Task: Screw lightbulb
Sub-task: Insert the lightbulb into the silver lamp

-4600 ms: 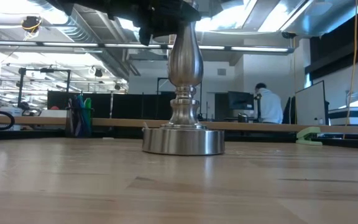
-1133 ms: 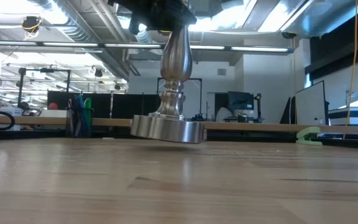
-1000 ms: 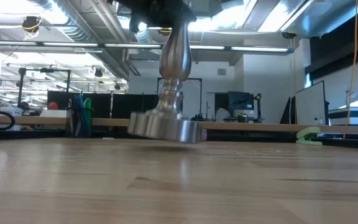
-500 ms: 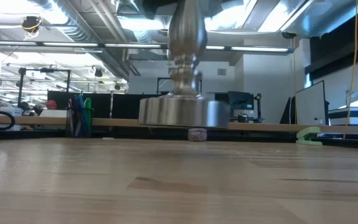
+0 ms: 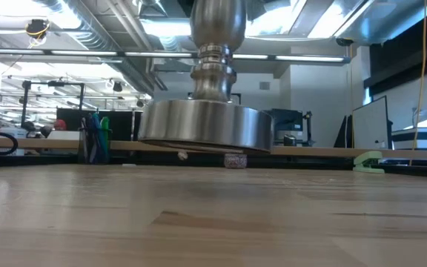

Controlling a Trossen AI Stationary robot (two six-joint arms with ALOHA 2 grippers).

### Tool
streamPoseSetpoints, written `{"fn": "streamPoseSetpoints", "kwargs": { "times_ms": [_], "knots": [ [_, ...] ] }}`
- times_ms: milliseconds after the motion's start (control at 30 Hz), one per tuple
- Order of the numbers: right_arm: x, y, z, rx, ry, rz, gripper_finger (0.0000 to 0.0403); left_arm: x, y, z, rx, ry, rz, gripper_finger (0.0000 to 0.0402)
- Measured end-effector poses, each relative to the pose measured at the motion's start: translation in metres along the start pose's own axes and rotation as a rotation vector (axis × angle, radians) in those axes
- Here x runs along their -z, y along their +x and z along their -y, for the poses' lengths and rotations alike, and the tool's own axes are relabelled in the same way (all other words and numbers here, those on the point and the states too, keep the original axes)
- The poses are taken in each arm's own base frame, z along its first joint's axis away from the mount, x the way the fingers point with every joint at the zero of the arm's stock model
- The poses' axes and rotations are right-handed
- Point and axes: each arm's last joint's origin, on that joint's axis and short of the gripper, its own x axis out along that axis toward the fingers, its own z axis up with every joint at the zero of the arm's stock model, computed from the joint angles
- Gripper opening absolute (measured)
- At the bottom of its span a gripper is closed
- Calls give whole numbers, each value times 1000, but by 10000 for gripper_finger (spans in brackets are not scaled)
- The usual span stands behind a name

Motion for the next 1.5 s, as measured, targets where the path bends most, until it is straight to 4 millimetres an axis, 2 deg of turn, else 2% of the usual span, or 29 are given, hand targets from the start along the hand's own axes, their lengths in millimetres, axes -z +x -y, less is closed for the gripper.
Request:
{"fn": "streamPoseSetpoints", "kwargs": {
  "times_ms": [267,533,700,833,1000,1133,1300,1500],
  "knots": [
    [5,8,1,-66,6,11,339,0,0,-1,0,-12,-3,124],
    [2,5,0,-60,0,18,259,0,0,-1,0,-12,-1,124],
    [4,3,2,92,20,-26,259,1,0,-3,-44,-13,-5,124],
    [7,3,3,261,48,-69,259,2,0,-7,-183,-17,-4,124],
    [10,6,2,561,54,-102,259,3,-2,-7,-385,2,1,124],
    [14,7,5,709,104,-103,259,3,-4,-5,-522,11,4,124],
    [23,12,10,809,156,-104,259,-2,4,1,-634,16,21,124],
    [27,16,13,858,155,-91,259,3,9,6,-784,27,20,124]
  ]
}}
